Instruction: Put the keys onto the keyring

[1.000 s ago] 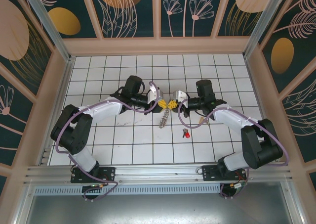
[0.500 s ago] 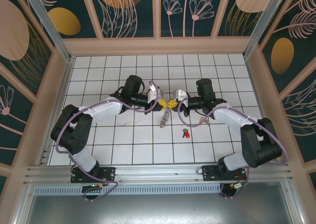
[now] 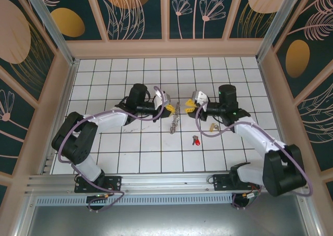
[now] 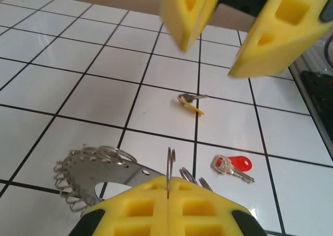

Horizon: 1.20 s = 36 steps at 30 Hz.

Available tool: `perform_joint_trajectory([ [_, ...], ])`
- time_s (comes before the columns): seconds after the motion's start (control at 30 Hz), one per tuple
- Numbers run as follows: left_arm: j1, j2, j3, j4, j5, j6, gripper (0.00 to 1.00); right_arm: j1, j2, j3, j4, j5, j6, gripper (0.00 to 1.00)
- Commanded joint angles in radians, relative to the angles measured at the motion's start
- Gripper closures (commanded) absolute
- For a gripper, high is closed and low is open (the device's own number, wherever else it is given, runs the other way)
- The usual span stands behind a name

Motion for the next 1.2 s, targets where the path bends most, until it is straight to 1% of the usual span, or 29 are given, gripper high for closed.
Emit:
perform_joint_trajectory([
  [0.0,-0.002,-0.043,-0.014,0.139,-0.023,-0.099,1.0,-0.013,-0.077,-0.032,0.075,0.187,0.357,0.72],
  [0.07,-0.001,-0.049,-0.027,0.172,-0.027,-0.13,1.0,-0.018,-0.099,-0.017,0.022,0.371,0.616,0.74],
  [0.1,-0.002,-0.05,-0.029,0.181,-0.033,-0.141,1.0,-0.027,-0.1,-0.005,-0.022,0.395,0.701,0.76],
  [0.17,-0.002,-0.057,-0.04,0.2,-0.038,-0.155,1.0,-0.044,-0.096,0.002,-0.118,0.397,0.845,0.78],
  [0.2,-0.001,-0.06,-0.048,0.209,-0.044,-0.161,1.0,-0.046,-0.096,-0.007,-0.143,0.396,0.899,0.78],
  [0.27,-0.001,-0.068,-0.062,0.222,-0.05,-0.166,1.0,-0.043,-0.093,-0.028,-0.208,0.404,0.988,0.74],
  [0.33,-0.001,-0.076,-0.072,0.219,-0.052,-0.164,1.0,-0.027,-0.094,-0.047,-0.279,0.382,1.002,0.74],
  [0.43,-0.002,-0.095,-0.098,0.234,-0.064,-0.163,1.0,-0.014,-0.085,-0.067,-0.368,0.4,0.996,0.73],
  [0.53,-0.002,-0.111,-0.114,0.233,-0.074,-0.154,1.0,0.0,-0.025,-0.081,-0.414,0.381,1.002,0.73],
  [0.6,-0.002,-0.119,-0.121,0.23,-0.075,-0.149,1.0,0.033,0.016,-0.086,-0.411,0.366,0.997,0.72],
  [0.83,-0.001,-0.151,-0.143,0.218,-0.087,-0.141,1.0,0.126,0.163,-0.06,-0.4,0.42,0.989,0.69],
  [0.97,-0.002,-0.171,-0.159,0.219,-0.093,-0.139,1.0,0.131,0.204,-0.045,-0.405,0.444,0.971,0.68],
  [1.17,-0.002,-0.175,-0.162,0.221,-0.09,-0.138,1.0,0.134,0.226,-0.031,-0.422,0.476,0.945,0.66],
])
